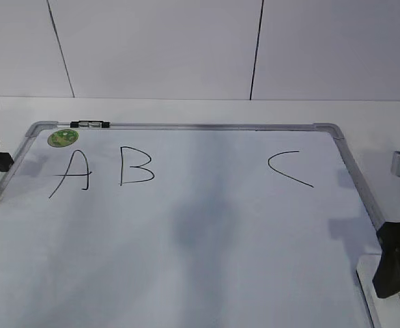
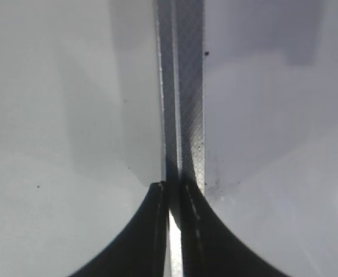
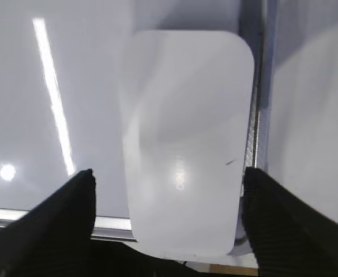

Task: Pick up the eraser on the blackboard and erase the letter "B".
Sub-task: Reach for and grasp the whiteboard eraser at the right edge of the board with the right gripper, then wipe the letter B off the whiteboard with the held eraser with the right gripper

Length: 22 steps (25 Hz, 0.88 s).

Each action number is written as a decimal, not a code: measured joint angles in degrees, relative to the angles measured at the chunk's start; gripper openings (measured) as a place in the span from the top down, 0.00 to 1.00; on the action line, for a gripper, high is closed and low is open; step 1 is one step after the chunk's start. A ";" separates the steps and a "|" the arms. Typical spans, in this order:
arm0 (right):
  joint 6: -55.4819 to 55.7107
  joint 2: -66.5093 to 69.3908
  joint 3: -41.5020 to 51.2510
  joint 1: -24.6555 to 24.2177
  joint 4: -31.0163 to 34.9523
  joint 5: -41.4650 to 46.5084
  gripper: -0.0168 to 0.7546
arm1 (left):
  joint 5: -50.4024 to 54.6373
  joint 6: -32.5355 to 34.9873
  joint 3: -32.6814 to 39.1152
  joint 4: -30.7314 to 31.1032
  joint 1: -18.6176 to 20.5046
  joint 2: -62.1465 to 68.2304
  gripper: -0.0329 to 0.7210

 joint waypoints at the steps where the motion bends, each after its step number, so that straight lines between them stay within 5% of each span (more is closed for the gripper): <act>1: 0.12 0.00 0.00 0.20 -0.14 -0.66 0.18 | -0.08 0.00 0.00 0.00 0.00 0.00 0.93; 22: 5.52 7.00 -0.07 0.54 -1.42 -3.00 0.18 | -0.67 0.00 0.00 -0.74 0.00 0.00 0.93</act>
